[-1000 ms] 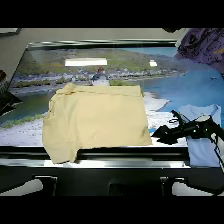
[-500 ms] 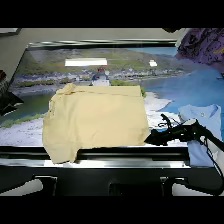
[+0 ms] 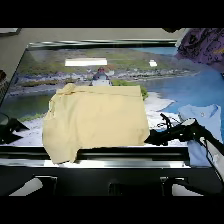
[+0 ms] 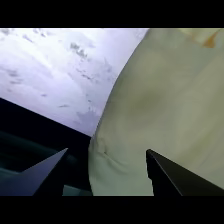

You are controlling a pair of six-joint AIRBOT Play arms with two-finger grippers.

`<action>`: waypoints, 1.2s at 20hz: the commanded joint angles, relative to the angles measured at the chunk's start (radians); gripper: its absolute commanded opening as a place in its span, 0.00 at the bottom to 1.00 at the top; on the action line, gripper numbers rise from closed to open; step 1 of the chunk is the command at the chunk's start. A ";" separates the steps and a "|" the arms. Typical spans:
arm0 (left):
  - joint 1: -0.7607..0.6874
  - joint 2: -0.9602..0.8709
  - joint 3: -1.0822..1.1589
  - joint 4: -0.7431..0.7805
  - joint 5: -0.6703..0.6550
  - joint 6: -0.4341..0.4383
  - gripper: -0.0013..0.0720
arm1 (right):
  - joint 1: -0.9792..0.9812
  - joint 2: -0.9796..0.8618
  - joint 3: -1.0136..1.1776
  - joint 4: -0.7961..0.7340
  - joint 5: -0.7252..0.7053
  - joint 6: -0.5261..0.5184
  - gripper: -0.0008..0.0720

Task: Fold the clothes and pants, and hang the long-sleeved shirts on hangers.

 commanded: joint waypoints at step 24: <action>-0.041 0.020 -0.394 -0.232 0.245 0.311 0.45 | 0.001 0.020 0.001 0.021 0.011 0.038 0.06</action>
